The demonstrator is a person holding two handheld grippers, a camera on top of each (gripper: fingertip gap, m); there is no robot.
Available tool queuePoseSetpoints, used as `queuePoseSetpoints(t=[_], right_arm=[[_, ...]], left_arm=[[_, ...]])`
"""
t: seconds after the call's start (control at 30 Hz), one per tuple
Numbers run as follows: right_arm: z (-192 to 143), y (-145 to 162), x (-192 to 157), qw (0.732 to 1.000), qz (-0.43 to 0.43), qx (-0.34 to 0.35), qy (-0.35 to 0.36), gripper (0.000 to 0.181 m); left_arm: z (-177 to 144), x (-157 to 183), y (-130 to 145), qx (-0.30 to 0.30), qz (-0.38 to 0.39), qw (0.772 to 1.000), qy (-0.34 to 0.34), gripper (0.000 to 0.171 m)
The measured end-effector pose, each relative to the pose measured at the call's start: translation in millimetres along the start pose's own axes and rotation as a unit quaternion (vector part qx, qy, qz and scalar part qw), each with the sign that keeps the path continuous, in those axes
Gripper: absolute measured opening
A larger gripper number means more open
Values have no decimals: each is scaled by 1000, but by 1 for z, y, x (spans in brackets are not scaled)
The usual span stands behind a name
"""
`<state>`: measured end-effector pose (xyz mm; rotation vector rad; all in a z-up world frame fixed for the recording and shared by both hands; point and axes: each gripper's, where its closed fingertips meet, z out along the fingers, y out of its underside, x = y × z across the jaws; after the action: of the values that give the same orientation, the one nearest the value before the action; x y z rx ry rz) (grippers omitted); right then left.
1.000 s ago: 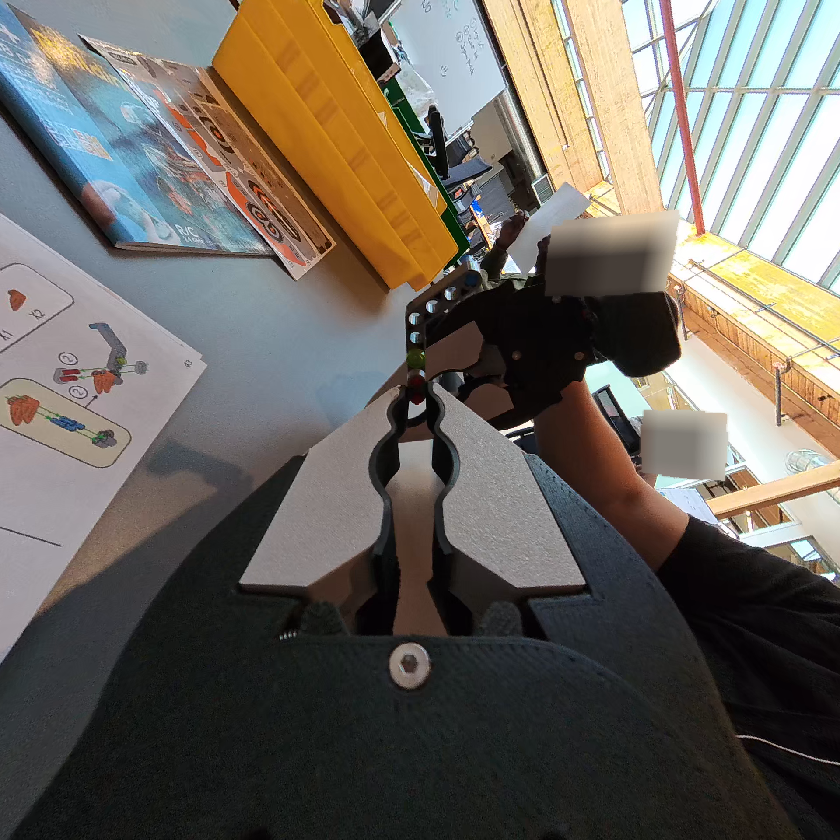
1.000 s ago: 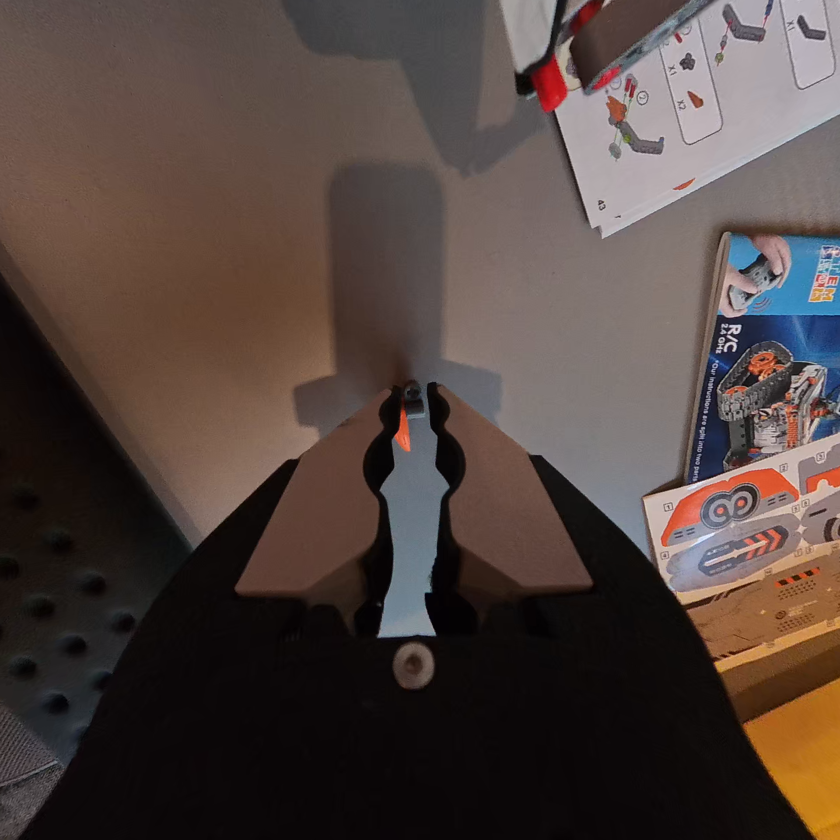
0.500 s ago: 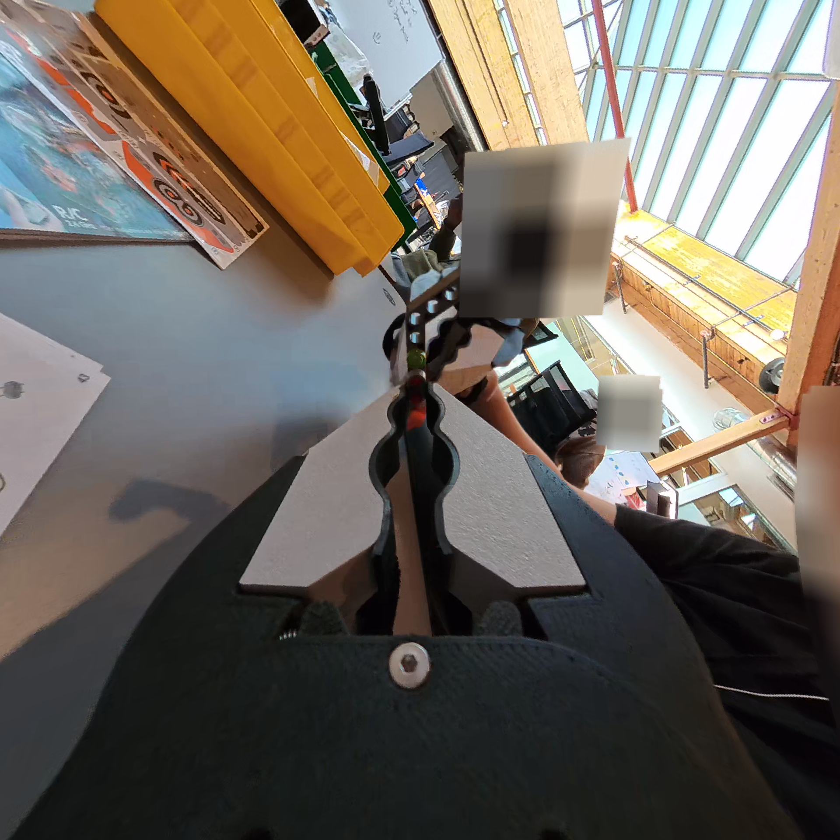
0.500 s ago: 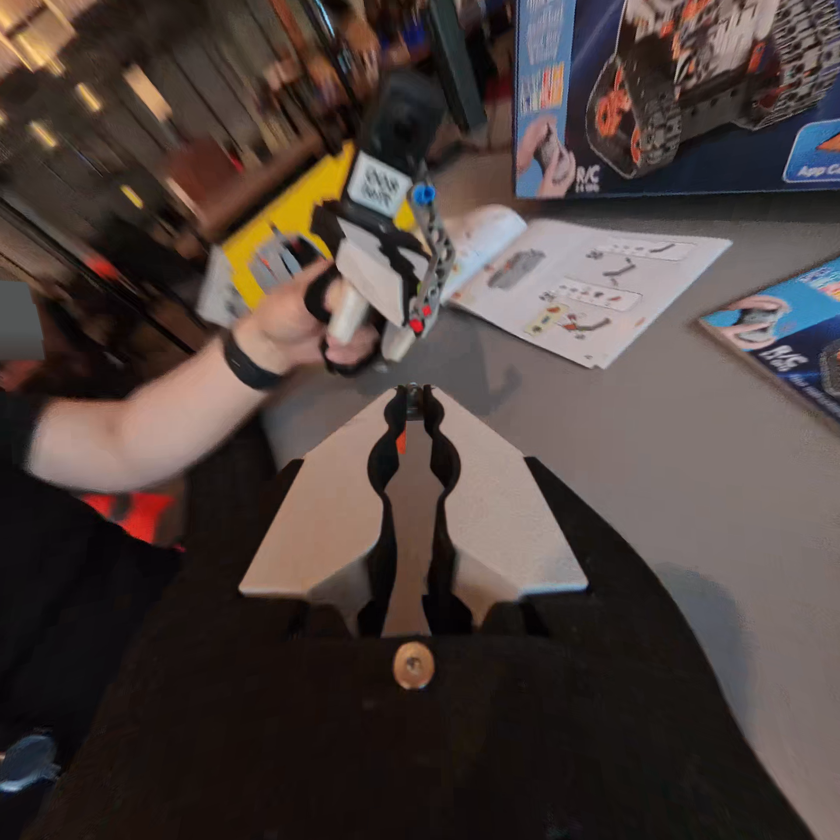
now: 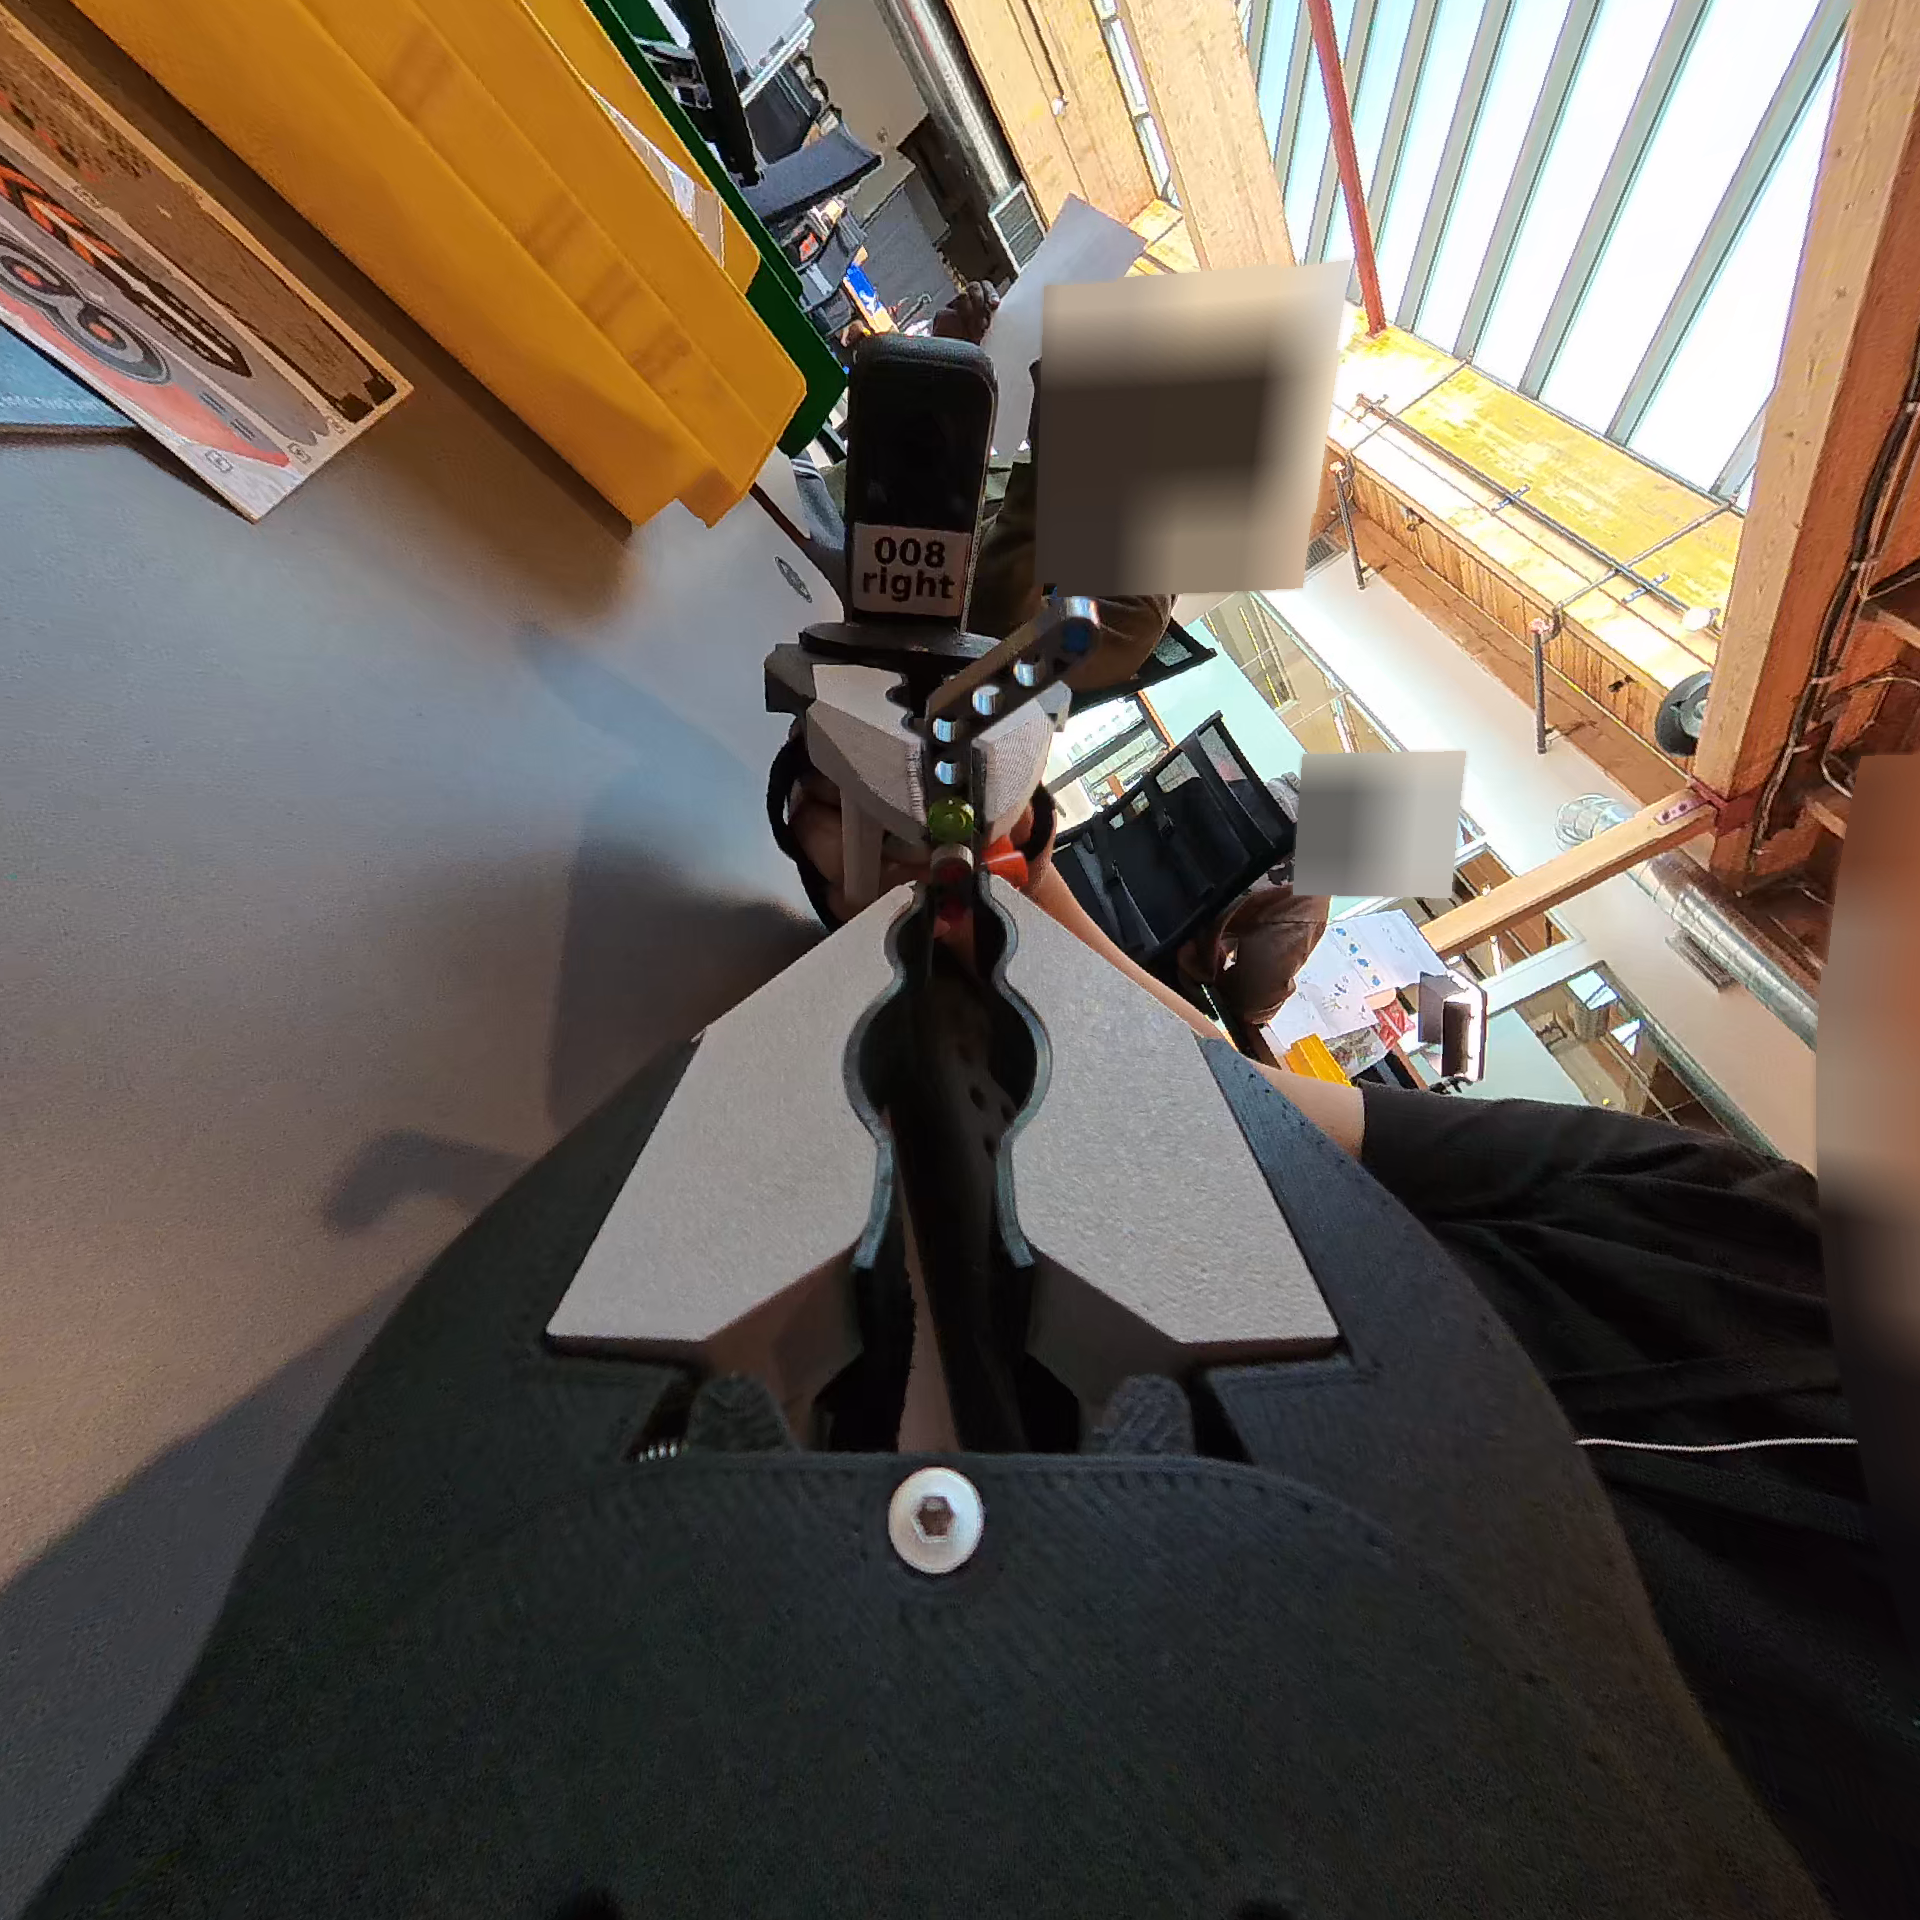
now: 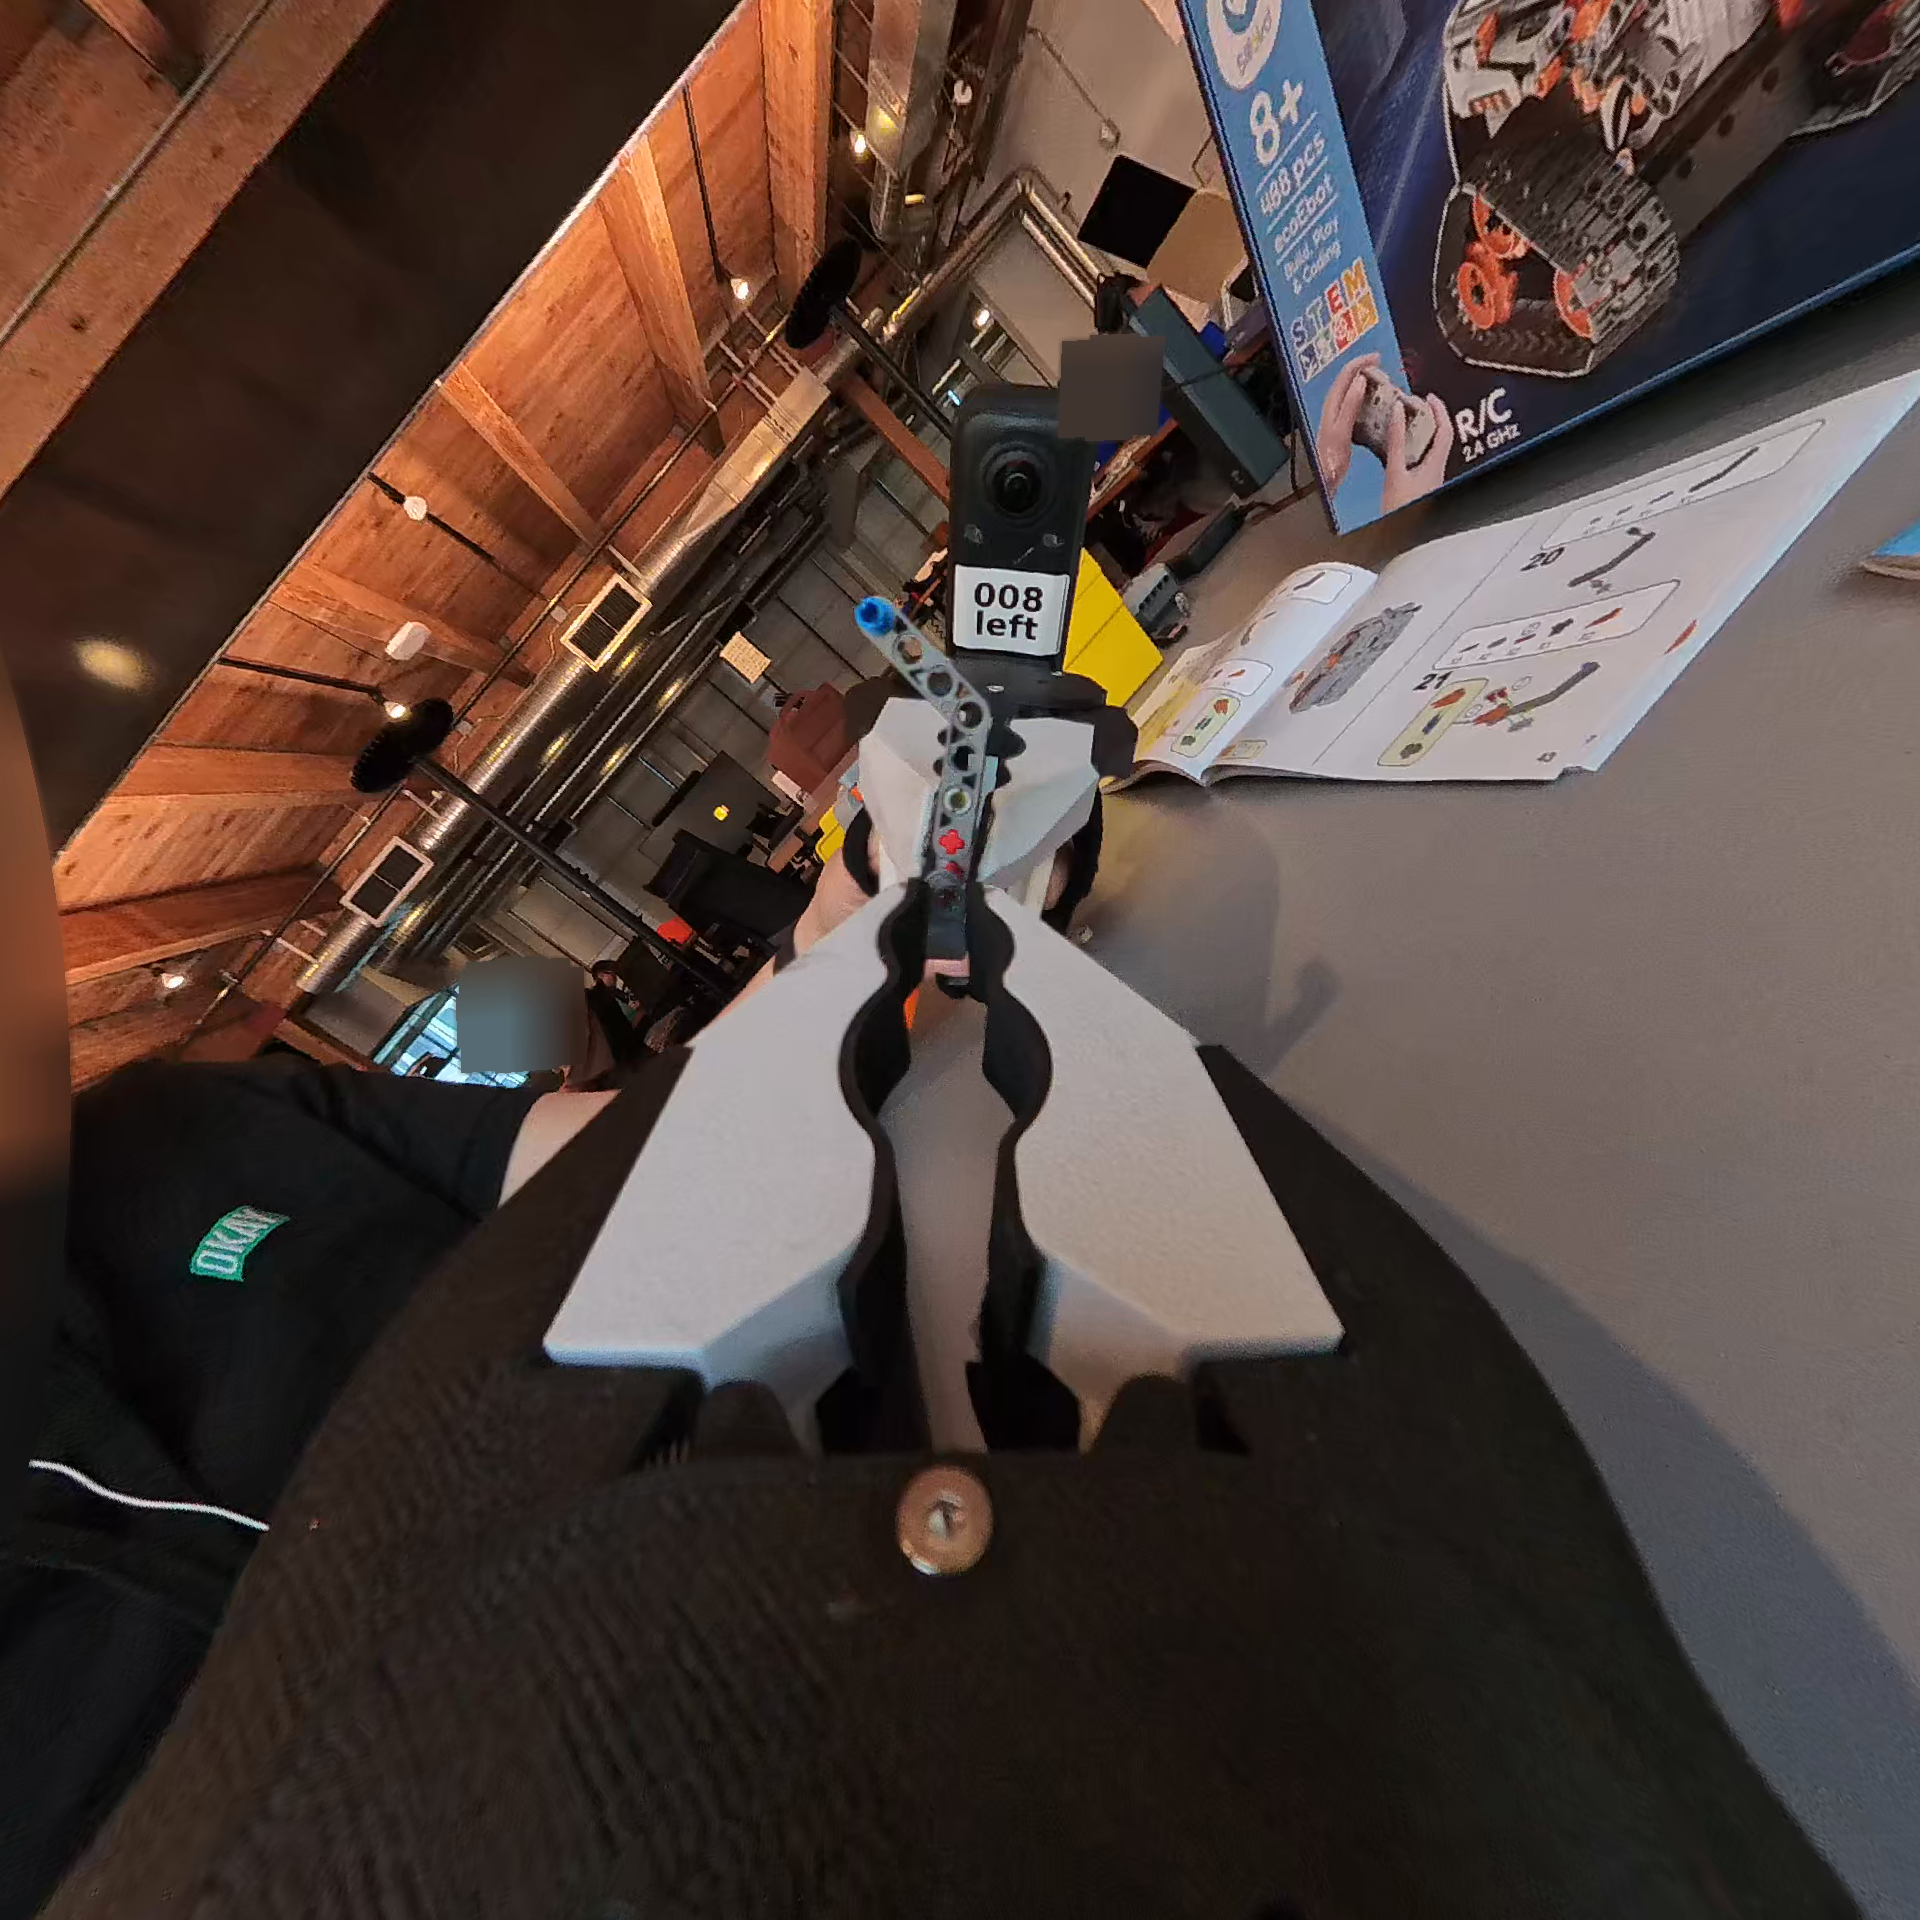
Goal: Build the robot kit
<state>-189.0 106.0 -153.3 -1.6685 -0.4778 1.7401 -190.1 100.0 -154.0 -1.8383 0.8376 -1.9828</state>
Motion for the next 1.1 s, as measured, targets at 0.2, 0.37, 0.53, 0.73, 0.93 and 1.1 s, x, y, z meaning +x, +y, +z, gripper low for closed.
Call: queuePoseSetpoints(t=[0.2,0.37,0.53,0.73,0.93,1.1], right_arm=[[7,11,3,1000,1,-31,4,6],[4,6,6,1000,12,-14,7,6],[3,5,6,1000,17,-8,4,6],[5,8,7,1000,16,-20,6,6],[6,15,18,999,10,-37,38,6],[9,26,30,994,-8,-75,76,6]], left_arm=[[1,2,3,-5,6,1000,-1,5],[-1,-1,2,-3,1,1000,-5,5],[2,-2,5,-11,0,1000,-8,5],[0,-6,7,-14,-3,1000,-20,5],[-2,-16,11,-32,8,998,-55,5],[-6,-29,20,-58,11,994,-90,6]])
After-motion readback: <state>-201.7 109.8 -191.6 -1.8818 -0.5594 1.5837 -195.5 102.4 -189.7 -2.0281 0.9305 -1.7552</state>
